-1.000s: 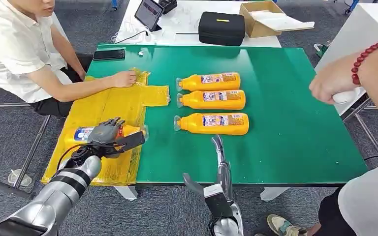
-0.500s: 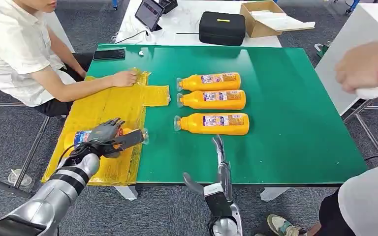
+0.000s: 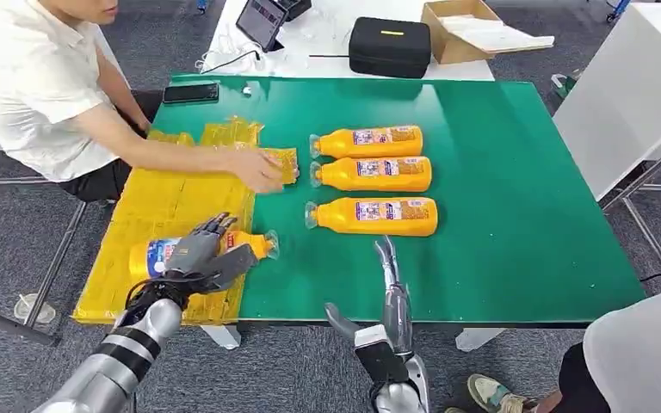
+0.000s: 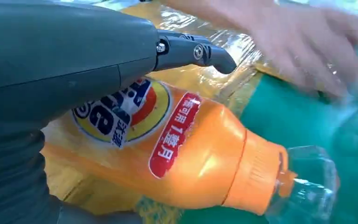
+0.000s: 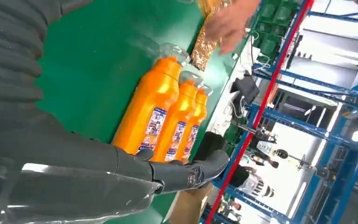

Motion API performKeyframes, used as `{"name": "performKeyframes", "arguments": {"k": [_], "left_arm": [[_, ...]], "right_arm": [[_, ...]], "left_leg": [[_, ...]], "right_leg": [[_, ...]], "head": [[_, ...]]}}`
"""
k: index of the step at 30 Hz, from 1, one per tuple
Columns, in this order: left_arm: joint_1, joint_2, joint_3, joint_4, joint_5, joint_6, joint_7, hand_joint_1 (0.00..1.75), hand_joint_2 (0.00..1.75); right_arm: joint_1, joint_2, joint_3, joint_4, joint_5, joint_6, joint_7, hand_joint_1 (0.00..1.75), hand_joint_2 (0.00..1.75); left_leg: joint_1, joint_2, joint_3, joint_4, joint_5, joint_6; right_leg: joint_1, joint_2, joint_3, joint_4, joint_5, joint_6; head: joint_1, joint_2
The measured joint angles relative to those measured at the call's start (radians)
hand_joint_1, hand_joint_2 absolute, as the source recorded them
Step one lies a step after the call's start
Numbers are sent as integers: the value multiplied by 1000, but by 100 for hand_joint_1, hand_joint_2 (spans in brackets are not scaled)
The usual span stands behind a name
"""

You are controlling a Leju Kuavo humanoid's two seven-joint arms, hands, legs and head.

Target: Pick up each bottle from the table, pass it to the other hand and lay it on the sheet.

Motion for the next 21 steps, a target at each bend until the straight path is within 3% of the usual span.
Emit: {"name": "performKeyframes", "arguments": {"k": [9,21], "left_arm": [[74,2,-19,-139,37,26,-37,0,175],[232,-18,-60,-351,70,208,-148,0,175]], "right_arm": [[10,-12,-10,-14,43,3,0,0,175],[21,-13,-22,-36,67,-5,0,0,175]], "left_leg": [[0,0,-2,0,0,0],[0,0,-6,0,0,0]], "right_leg": [[0,0,-3,0,0,0],[0,0,-6,0,0,0]], "head": [[0,0],[0,0]]}}
